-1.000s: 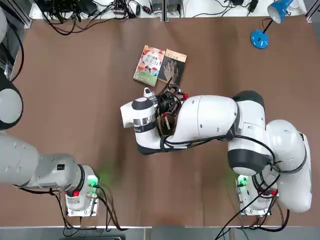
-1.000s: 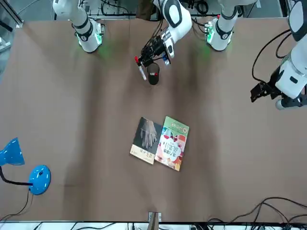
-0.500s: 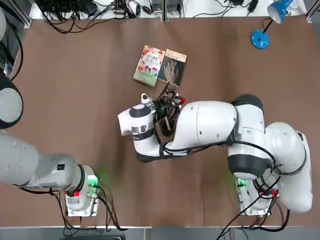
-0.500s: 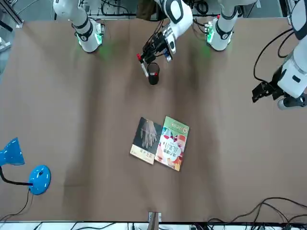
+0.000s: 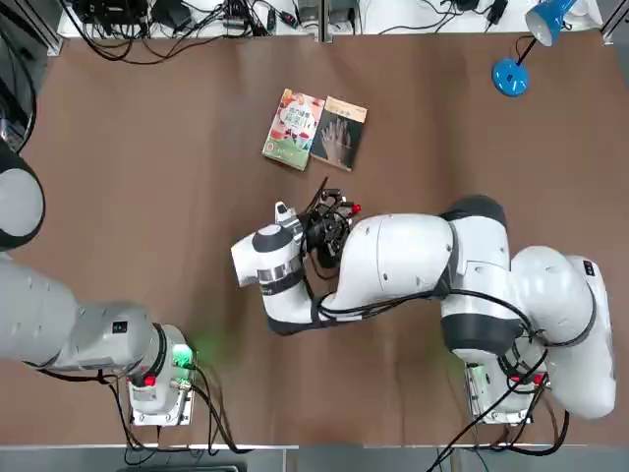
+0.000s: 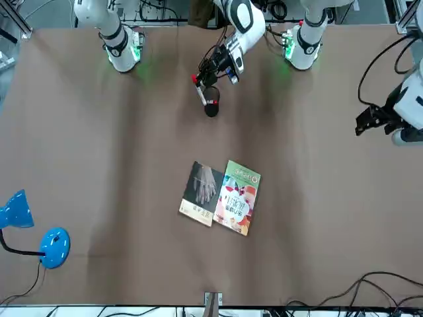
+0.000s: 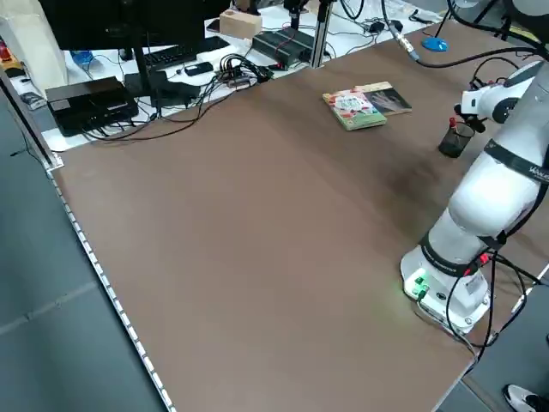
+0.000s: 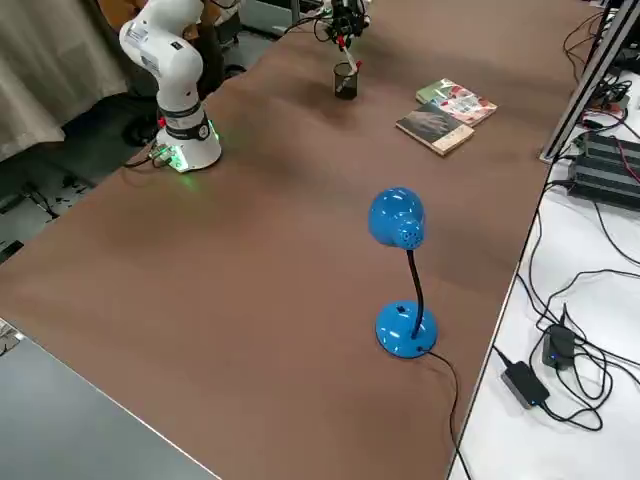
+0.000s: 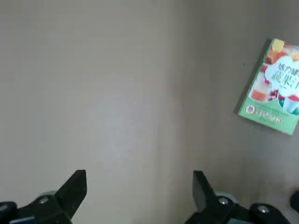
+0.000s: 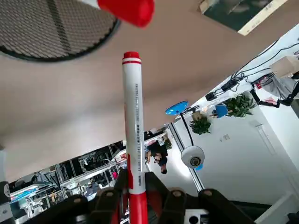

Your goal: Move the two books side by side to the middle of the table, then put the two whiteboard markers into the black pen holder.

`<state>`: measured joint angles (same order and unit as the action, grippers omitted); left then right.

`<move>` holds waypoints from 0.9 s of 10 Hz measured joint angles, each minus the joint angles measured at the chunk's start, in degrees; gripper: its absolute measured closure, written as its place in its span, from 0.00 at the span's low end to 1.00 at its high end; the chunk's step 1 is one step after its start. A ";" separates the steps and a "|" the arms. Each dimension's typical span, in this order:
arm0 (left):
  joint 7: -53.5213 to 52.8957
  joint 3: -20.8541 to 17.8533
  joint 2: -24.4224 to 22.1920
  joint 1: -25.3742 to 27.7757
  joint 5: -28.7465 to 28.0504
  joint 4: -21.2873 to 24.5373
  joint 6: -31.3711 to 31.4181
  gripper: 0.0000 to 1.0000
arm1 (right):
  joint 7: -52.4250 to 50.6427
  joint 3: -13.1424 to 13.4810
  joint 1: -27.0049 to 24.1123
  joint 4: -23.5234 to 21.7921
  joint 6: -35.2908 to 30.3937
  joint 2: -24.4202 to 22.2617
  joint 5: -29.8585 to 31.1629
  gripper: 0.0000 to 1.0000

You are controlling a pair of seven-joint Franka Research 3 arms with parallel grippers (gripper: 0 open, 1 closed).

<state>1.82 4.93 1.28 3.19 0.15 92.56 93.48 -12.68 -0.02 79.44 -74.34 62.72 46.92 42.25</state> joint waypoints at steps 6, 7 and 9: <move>0.35 -0.02 0.91 2.32 1.36 -1.28 -0.46 0.00 | -0.03 -0.03 2.76 1.19 -0.02 2.21 0.00 0.79; 0.37 0.05 0.92 2.30 1.36 -1.49 -0.46 0.00 | -0.03 -0.03 2.90 1.20 -0.02 2.45 0.00 0.79; 0.37 0.17 0.92 2.26 1.36 -1.71 -0.46 0.00 | -0.03 0.00 2.91 1.25 -0.02 2.94 0.00 0.79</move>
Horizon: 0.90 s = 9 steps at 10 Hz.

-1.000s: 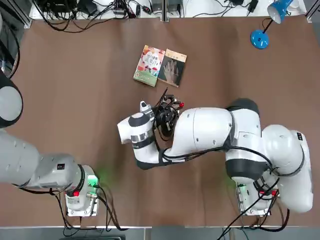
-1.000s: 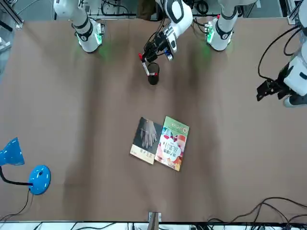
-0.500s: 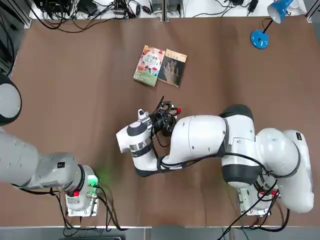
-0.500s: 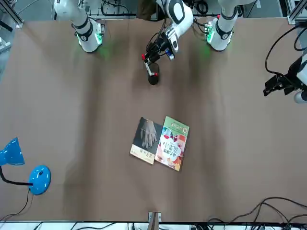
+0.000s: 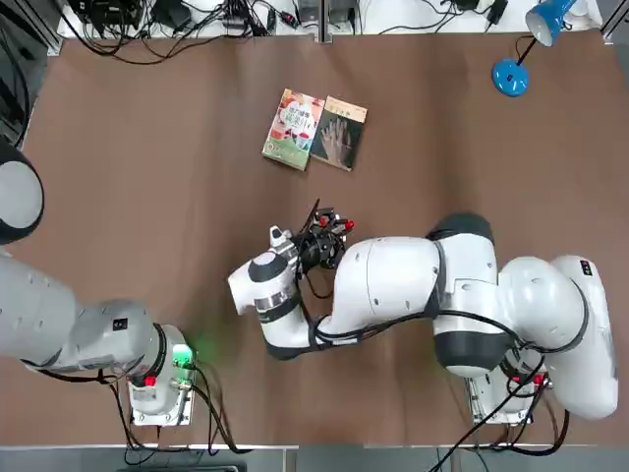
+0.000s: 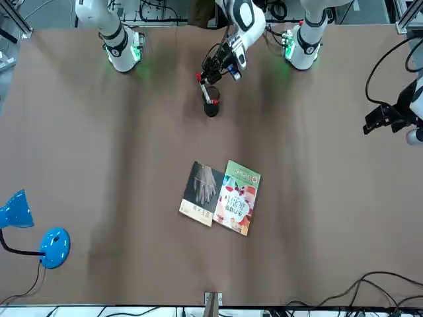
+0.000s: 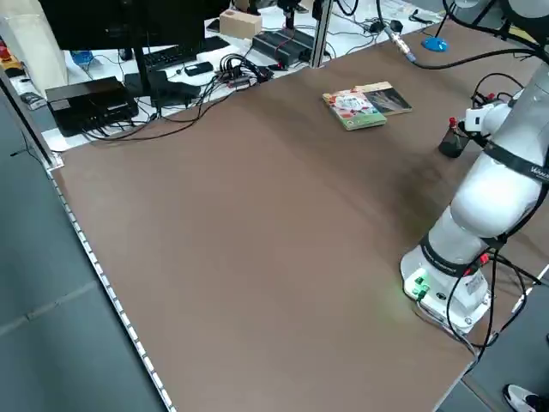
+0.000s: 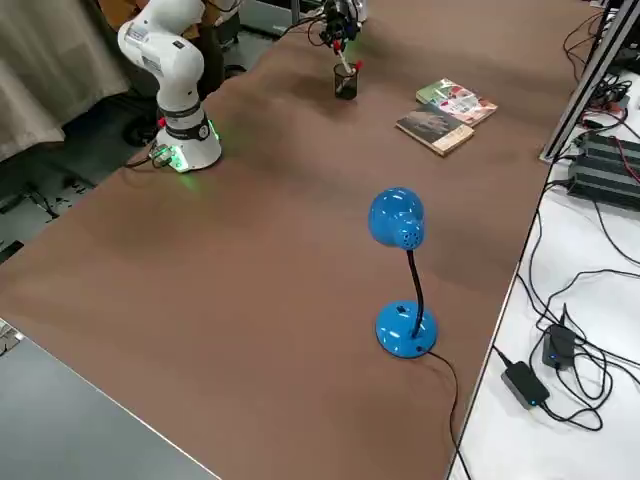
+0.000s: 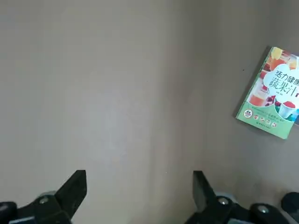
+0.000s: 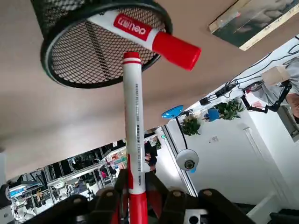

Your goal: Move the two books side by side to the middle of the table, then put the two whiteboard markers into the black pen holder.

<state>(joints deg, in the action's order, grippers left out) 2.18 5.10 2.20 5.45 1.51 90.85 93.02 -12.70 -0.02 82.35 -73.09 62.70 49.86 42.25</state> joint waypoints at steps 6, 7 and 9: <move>0.21 0.13 0.05 -0.02 0.00 -0.01 -0.39 0.00 | 0.00 0.04 0.00 0.54 0.00 0.09 -0.01 0.33; 0.29 0.18 0.05 -0.07 0.00 -0.02 -0.41 0.00 | 0.00 0.07 0.00 0.63 -0.01 0.10 -0.01 0.30; 0.13 0.64 0.38 -0.67 0.00 -1.27 -0.41 0.00 | 0.01 0.66 -0.17 2.03 -0.63 0.02 0.01 0.21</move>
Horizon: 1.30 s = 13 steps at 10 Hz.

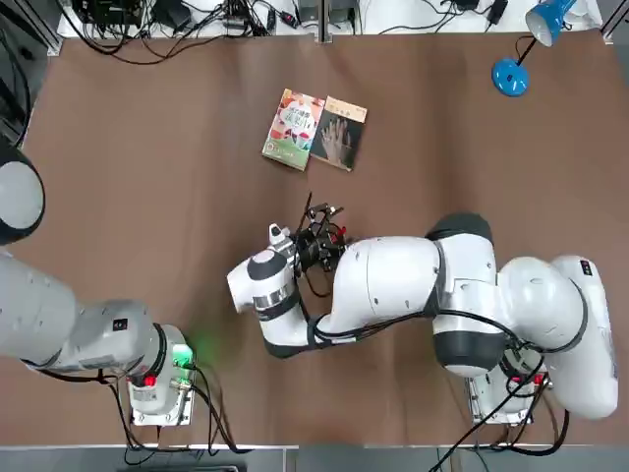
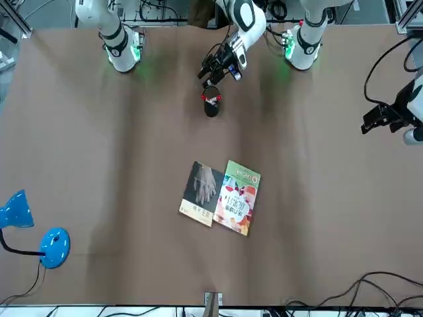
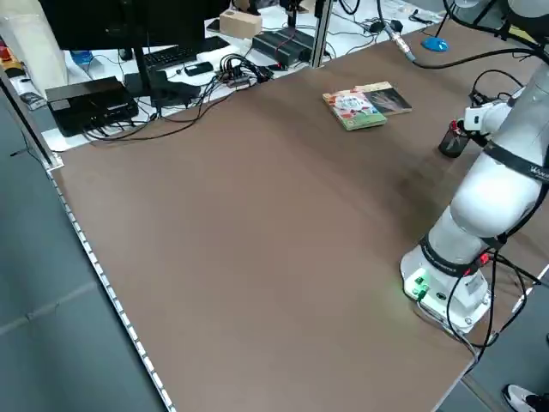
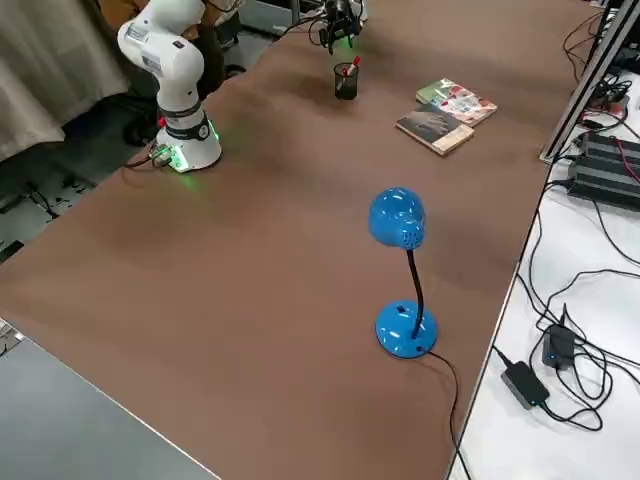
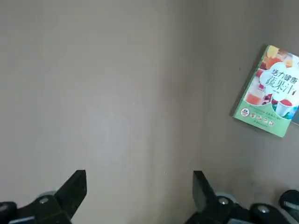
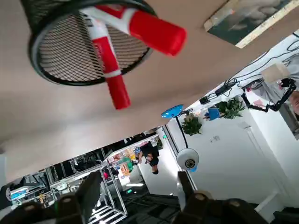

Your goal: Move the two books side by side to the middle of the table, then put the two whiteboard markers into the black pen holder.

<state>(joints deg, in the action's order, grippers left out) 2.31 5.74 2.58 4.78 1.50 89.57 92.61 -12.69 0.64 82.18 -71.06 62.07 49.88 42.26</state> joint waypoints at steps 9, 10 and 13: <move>-0.33 0.20 2.44 -0.36 -0.05 -2.42 -0.68 0.00 | -1.48 0.93 -30.55 12.61 1.40 -10.04 -1.25 0.00; -0.48 0.18 2.46 -0.33 -0.07 -2.51 -0.68 0.00 | -1.53 0.87 -35.51 12.63 3.62 -10.61 -1.72 0.00; -0.50 0.19 2.44 -0.31 -0.08 -3.13 -0.68 0.00 | -1.05 1.15 -49.34 12.65 10.70 -10.91 -4.70 0.00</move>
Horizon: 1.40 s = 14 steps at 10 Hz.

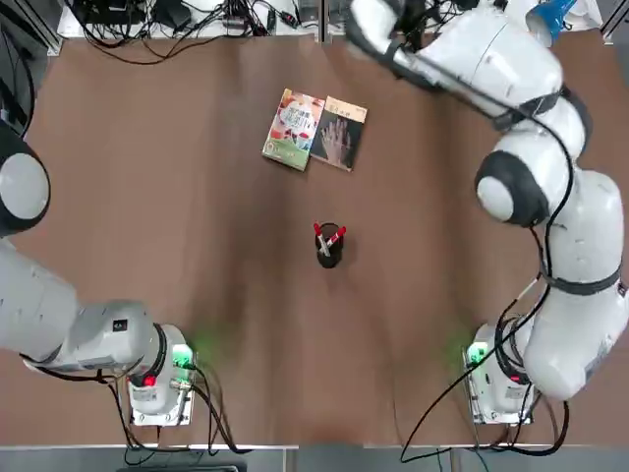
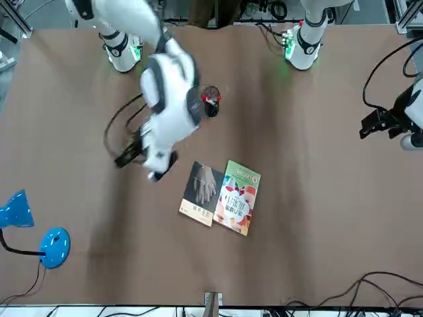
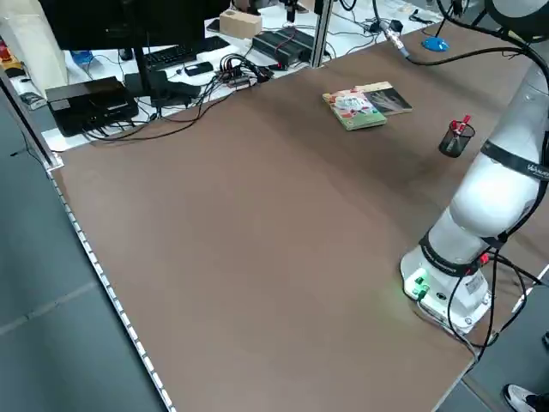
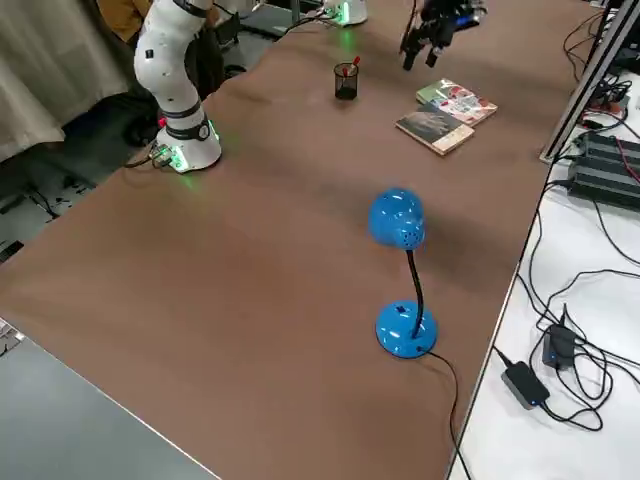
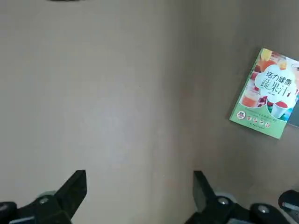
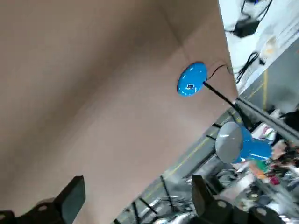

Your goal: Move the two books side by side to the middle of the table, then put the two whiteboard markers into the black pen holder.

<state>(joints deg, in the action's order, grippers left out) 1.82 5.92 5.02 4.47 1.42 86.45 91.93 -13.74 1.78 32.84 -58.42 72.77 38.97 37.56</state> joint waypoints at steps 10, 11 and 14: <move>0.48 0.06 -0.44 -0.04 -0.01 -0.46 0.22 0.00 | 10.31 -8.73 -36.84 -11.50 19.15 -23.55 -28.73 0.00; 0.93 0.07 -0.49 -0.08 -0.01 -0.67 0.23 0.00 | 12.44 -9.46 -37.62 -14.92 19.06 -26.33 -30.07 0.00; 3.60 0.64 -0.40 -1.06 -0.01 -1.17 0.09 0.00 | 13.26 -9.50 -40.39 -18.15 18.78 -28.06 -31.82 0.00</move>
<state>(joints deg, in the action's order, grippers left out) 5.42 6.56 4.63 3.41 1.41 85.28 92.03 -0.48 -7.72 -7.55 -76.57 91.55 10.92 5.74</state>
